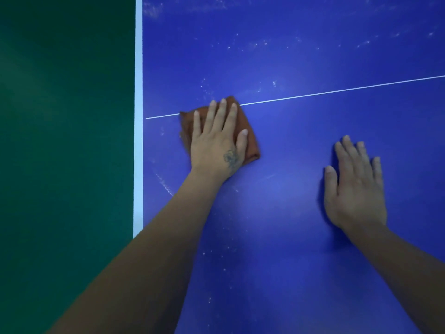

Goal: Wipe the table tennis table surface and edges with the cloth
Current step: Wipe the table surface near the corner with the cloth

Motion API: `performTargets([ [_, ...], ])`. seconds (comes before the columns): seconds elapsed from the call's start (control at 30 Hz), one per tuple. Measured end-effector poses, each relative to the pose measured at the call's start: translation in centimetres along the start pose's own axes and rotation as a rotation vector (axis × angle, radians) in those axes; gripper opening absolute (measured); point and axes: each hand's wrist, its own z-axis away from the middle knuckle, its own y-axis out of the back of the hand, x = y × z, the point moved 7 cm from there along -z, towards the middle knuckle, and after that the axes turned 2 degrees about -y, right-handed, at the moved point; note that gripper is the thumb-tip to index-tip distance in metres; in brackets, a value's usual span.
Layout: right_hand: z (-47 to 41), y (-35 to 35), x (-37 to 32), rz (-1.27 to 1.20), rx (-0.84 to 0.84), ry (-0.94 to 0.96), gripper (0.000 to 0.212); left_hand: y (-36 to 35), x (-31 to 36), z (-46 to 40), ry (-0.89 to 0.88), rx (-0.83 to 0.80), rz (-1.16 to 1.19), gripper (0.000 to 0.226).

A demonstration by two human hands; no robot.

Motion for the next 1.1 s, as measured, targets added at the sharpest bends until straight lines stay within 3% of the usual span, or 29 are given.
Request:
performTargets([
  [0.23,0.0,-0.2,0.1,0.018,-0.011,-0.006,0.061,0.1,-2.3,1.8,-0.038,0.021,-0.024,0.066],
  [0.53,-0.1,-0.3,0.0,0.046,-0.043,-0.013,0.064,-0.4,2.6,10.1,-0.164,-0.014,0.058,0.057],
  [0.73,-0.1,-0.2,0.1,0.049,-0.035,-0.008,0.064,1.3,1.4,0.8,0.077,0.064,0.372,0.045],
  [0.93,-0.2,-0.4,0.1,0.062,-0.051,-0.008,0.065,-1.1,4.8,-0.3,0.003,-0.028,-0.004,0.060],
  [1.1,-0.3,-0.3,0.0,0.085,-0.062,-0.022,0.064,-1.6,9.6,7.9,-0.125,-0.010,-0.004,0.063],
])
